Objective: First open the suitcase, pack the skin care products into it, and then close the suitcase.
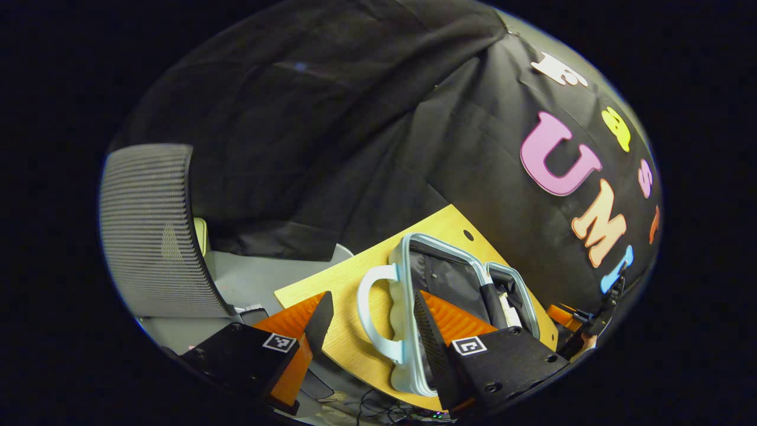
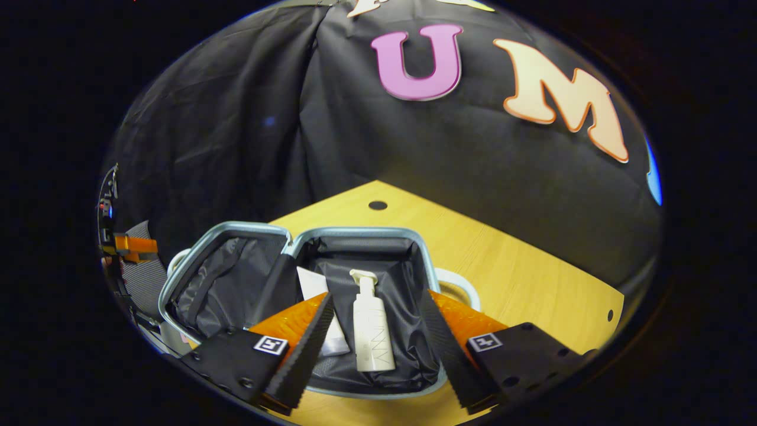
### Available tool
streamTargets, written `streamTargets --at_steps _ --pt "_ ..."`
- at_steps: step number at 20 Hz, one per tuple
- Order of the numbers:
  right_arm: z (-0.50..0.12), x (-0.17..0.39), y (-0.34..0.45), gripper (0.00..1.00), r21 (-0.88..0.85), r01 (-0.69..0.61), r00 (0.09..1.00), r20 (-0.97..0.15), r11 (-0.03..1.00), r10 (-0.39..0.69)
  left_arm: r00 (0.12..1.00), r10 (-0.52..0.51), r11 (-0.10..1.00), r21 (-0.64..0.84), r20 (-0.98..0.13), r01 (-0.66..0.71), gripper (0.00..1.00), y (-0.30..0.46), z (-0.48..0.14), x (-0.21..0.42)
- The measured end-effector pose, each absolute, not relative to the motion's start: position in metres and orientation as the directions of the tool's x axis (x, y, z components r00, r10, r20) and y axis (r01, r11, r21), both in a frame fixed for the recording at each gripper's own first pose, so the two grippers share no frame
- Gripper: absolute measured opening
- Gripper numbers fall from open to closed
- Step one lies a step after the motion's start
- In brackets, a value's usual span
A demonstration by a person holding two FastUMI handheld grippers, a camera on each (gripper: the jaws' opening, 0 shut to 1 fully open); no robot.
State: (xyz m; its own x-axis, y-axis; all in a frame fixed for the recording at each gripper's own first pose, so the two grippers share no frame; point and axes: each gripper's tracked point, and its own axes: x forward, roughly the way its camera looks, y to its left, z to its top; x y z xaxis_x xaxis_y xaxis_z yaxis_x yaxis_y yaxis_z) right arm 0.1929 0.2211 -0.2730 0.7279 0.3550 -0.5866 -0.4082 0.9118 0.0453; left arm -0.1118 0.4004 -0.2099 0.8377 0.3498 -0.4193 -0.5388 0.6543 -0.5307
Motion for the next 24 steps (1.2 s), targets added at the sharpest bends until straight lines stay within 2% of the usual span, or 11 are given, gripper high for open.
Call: streamTargets --at_steps 1,7,10,13,14,15,19,24 --pt "-0.261 0.19 0.215 1.0 0.054 -0.389 0.752 -0.559 0.92 0.351 0.838 0.345 0.638 -0.549 -0.422 -0.539 0.8 0.403 -0.217 -0.112" --pt "-0.201 0.169 0.151 1.0 0.047 -0.242 0.85 -0.472 0.969 0.235 0.86 0.269 0.576 -0.644 -0.433 -0.504 0.8 0.405 -0.256 -0.095" --pt "-0.18 0.152 0.12 1.0 0.02 -0.187 0.871 -0.459 0.982 0.175 0.87 0.236 0.536 -0.688 -0.434 -0.489 0.72 0.401 -0.269 -0.083" --pt "-0.167 0.135 0.099 1.0 -0.008 -0.149 0.882 -0.454 0.989 0.129 0.887 0.226 0.506 -0.73 -0.401 -0.459 0.28 0.399 -0.265 -0.072" --pt "-0.165 0.13 0.094 1.0 -0.019 -0.144 0.882 -0.455 0.989 0.12 0.89 0.226 0.503 -0.734 -0.397 -0.456 0.05 0.403 -0.263 -0.073" --pt "-0.163 0.124 0.09 1.0 -0.029 -0.141 0.882 -0.458 0.99 0.112 0.893 0.222 0.501 -0.74 -0.392 -0.449 0.08 0.4 -0.264 -0.069" --pt "-0.159 0.11 0.08 1.0 -0.057 -0.128 0.885 -0.457 0.99 0.088 0.895 0.217 0.512 -0.735 -0.39 -0.444 0.0 0.396 -0.248 -0.069" --pt "-0.16 0.105 0.087 1.0 -0.028 -0.116 0.901 -0.424 0.993 0.093 0.883 0.255 0.621 -0.632 -0.395 -0.463 0.0 0.387 -0.198 -0.065"
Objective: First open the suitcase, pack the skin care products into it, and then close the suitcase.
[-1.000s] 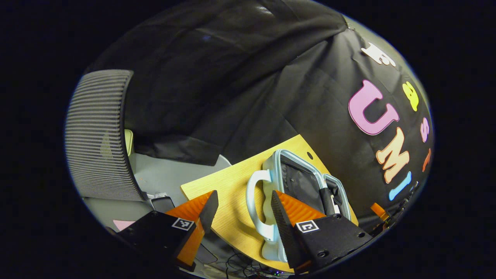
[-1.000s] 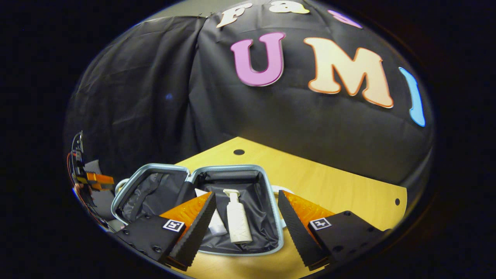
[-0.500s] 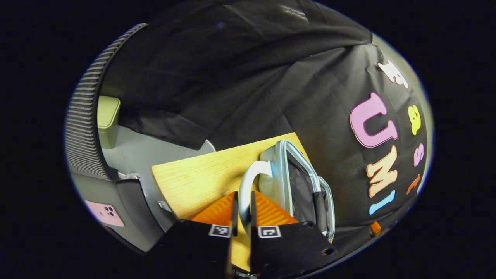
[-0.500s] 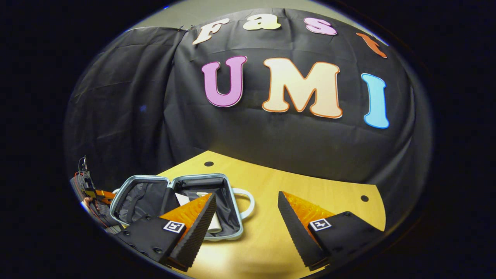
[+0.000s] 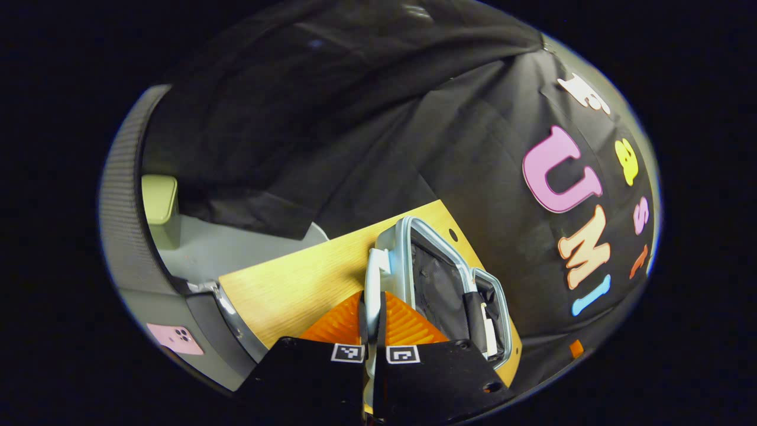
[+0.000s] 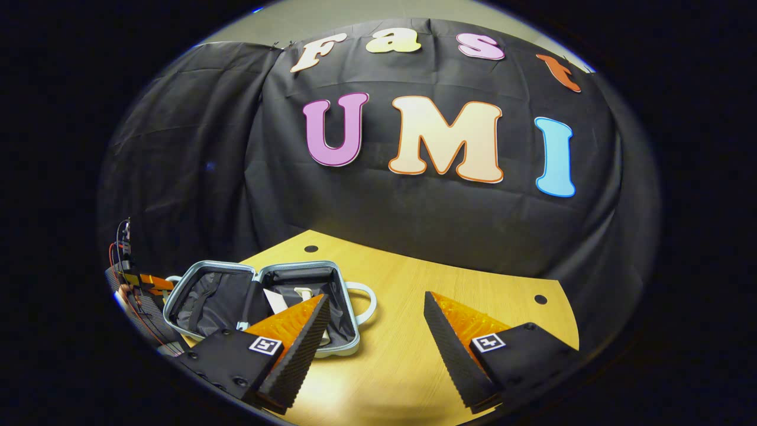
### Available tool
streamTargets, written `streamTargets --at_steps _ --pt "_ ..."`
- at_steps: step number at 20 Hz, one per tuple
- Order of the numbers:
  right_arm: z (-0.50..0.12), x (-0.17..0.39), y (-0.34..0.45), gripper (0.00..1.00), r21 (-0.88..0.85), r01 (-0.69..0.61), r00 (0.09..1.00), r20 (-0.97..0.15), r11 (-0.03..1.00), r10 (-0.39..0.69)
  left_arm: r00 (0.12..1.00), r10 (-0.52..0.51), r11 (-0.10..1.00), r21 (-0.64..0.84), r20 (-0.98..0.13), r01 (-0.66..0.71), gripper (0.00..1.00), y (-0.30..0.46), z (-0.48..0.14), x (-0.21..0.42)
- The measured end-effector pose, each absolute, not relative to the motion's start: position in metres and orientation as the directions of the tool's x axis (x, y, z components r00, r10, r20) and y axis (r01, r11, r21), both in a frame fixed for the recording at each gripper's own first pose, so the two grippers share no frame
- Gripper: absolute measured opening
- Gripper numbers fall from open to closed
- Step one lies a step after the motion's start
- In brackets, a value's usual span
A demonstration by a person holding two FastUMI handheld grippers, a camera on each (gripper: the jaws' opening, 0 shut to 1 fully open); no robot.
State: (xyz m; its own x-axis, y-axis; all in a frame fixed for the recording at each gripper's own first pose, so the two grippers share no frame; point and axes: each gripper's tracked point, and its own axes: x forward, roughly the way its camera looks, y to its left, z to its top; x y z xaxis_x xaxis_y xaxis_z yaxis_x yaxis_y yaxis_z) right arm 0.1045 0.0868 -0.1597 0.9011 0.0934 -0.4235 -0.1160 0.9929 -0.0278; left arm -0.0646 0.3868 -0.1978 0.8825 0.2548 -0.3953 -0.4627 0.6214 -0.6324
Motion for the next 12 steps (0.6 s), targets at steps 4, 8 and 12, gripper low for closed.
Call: streamTargets --at_steps 4,8,12 --pt "-0.156 0.1 0.088 1.0 -0.009 -0.134 0.901 -0.416 0.991 0.118 0.923 0.273 0.705 -0.596 -0.272 -0.384 0.0 0.357 -0.115 -0.053" --pt "-0.151 0.089 0.082 1.0 0.019 -0.135 0.908 -0.397 0.991 0.131 0.944 0.249 0.819 -0.472 -0.219 -0.325 0.0 0.304 -0.053 -0.031" --pt "-0.137 0.083 0.066 1.0 0.016 -0.122 0.926 -0.358 0.992 0.12 0.966 0.195 0.895 -0.371 -0.169 -0.246 0.0 0.236 0.005 0.012"
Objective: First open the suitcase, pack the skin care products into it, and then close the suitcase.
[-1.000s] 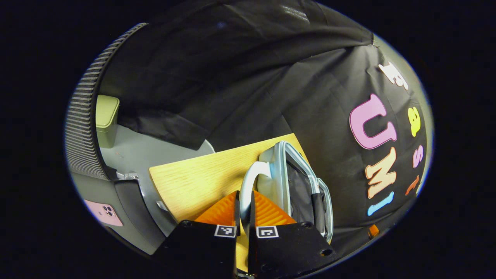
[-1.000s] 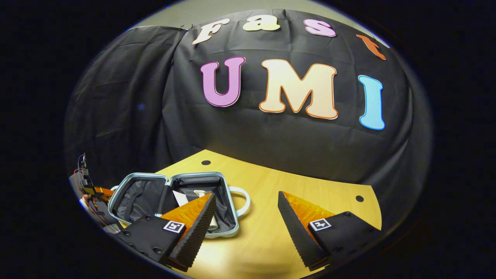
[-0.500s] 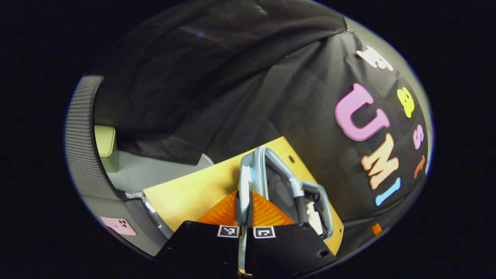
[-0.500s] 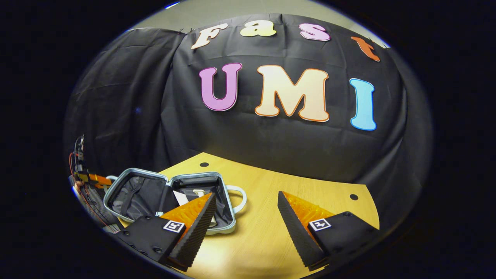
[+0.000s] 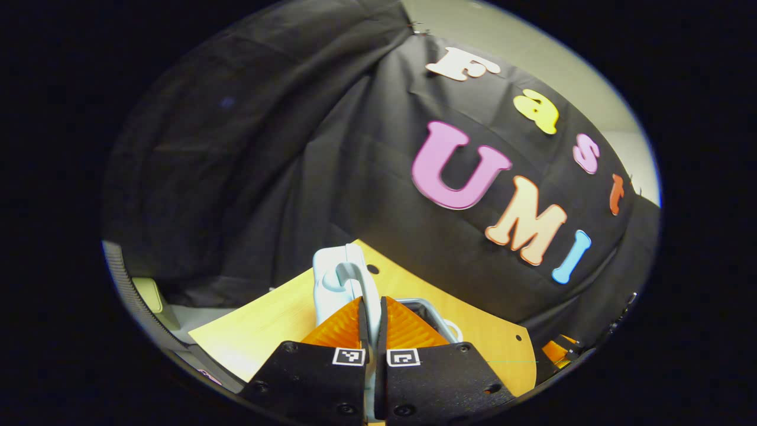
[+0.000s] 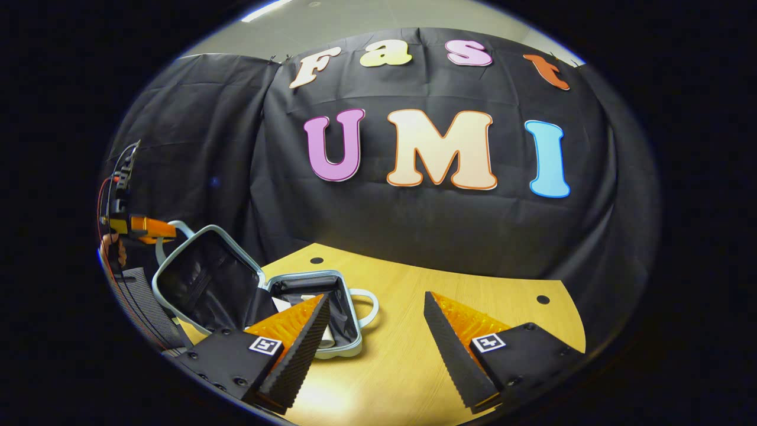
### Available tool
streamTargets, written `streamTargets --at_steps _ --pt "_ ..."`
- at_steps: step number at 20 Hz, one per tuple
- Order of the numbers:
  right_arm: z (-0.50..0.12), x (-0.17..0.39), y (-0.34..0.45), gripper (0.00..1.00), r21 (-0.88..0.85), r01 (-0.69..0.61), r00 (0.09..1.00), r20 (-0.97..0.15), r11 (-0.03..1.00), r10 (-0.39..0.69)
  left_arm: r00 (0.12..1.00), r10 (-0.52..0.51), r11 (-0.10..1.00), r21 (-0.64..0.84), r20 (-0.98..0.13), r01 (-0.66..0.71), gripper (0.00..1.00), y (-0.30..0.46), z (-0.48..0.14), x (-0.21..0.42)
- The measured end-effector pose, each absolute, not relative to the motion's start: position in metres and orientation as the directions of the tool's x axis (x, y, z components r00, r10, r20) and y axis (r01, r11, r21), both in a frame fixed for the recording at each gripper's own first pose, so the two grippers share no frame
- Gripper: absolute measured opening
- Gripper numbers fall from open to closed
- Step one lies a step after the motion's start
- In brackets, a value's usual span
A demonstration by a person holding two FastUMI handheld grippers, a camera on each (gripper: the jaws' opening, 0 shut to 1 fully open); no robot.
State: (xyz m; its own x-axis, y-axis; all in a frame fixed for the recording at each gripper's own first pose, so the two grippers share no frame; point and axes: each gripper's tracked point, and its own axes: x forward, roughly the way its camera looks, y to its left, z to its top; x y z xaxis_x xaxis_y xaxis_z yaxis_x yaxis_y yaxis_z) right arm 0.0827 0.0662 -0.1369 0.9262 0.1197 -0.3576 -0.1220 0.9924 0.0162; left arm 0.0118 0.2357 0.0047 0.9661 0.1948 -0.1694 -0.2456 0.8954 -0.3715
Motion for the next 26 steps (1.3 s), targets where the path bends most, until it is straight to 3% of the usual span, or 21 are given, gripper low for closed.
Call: streamTargets --at_steps 6,11,19,26 --pt "-0.117 0.054 0.038 1.0 0.009 -0.082 0.942 -0.325 0.997 0.08 0.979 0.113 0.948 -0.275 -0.171 -0.158 0.0 0.132 0.03 0.092" --pt "-0.115 0.041 0.027 1.0 0.005 -0.051 0.948 -0.316 0.999 0.05 0.966 0.053 0.973 -0.205 -0.252 -0.106 0.0 0.054 0.005 0.158" --pt "-0.11 0.021 -0.015 1.0 0.044 0.083 0.947 -0.316 0.996 -0.065 0.887 0.001 0.997 -0.069 -0.462 -0.037 0.0 -0.038 -0.102 0.235" --pt "-0.114 0.008 -0.051 1.0 0.079 0.192 0.932 -0.328 0.978 -0.156 0.778 -0.003 1.0 -0.003 -0.628 0.001 0.02 -0.066 -0.184 0.256"
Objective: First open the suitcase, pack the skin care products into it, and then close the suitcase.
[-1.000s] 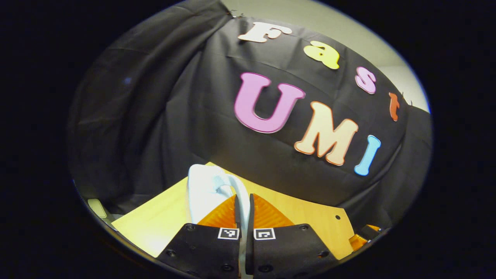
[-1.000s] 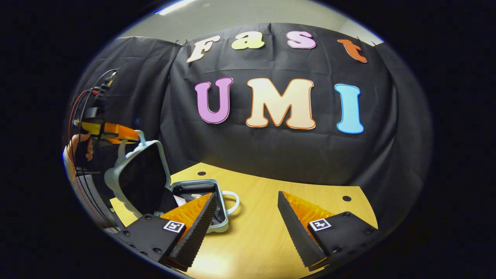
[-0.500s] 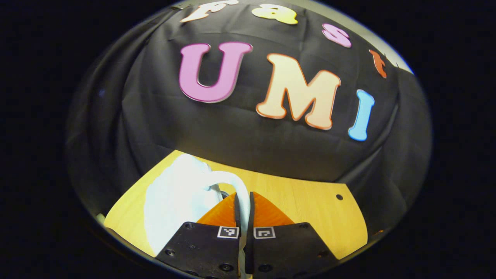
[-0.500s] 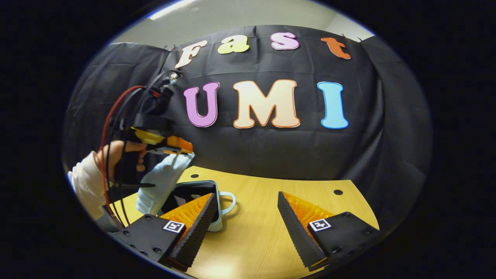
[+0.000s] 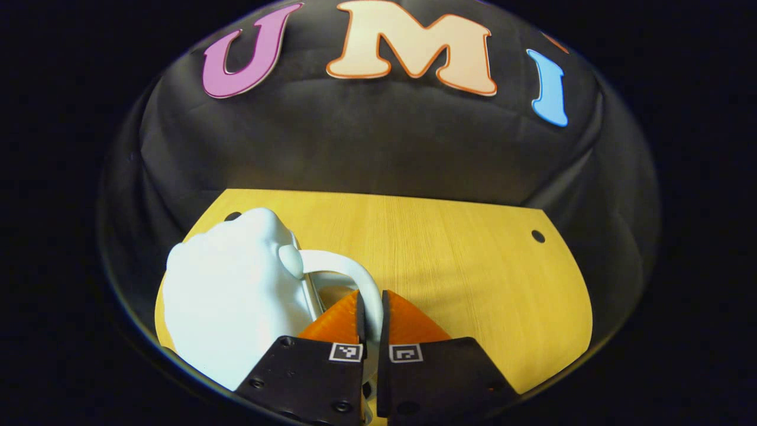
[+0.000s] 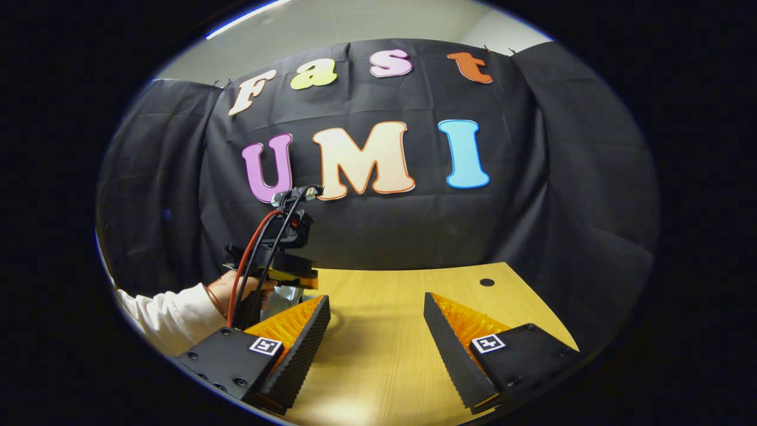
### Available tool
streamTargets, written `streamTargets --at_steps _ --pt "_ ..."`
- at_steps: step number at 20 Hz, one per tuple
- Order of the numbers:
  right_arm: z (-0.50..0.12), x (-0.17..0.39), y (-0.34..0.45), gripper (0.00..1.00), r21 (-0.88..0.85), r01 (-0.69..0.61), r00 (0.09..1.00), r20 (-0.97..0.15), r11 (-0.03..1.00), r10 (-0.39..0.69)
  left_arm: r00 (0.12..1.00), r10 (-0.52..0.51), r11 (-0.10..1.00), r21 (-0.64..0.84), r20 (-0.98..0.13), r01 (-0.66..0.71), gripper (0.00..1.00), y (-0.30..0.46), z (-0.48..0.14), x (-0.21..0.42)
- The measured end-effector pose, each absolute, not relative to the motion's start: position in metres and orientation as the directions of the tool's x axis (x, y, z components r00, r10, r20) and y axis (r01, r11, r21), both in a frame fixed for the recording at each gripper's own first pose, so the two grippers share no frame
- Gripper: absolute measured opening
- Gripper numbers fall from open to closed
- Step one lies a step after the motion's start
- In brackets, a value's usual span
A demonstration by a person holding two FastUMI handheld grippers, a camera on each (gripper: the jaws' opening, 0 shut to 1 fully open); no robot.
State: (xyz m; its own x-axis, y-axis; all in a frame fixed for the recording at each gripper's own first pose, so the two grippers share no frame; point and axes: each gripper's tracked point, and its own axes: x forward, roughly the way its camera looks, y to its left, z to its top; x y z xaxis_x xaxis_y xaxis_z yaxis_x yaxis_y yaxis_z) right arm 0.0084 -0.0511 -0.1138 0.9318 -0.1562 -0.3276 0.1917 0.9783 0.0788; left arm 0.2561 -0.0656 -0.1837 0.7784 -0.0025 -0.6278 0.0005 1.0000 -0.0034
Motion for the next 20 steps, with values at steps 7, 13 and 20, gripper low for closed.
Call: streamTargets --at_steps 7,13,20 --pt "-0.115 0.009 -0.072 0.99 0.105 0.211 0.929 -0.331 0.972 -0.166 0.793 -0.01 1.0 -0.009 -0.61 0.006 0.52 -0.058 -0.177 0.256" --pt "-0.105 0.012 -0.074 0.98 0.126 0.174 0.943 -0.308 0.977 -0.128 0.909 -0.042 0.999 -0.043 -0.414 0.027 0.94 -0.049 -0.098 0.214" --pt "-0.092 0.009 -0.074 0.99 0.127 0.136 0.958 -0.271 0.983 -0.098 0.983 0.0 0.998 -0.064 -0.184 -0.012 0.93 -0.036 -0.032 0.133"
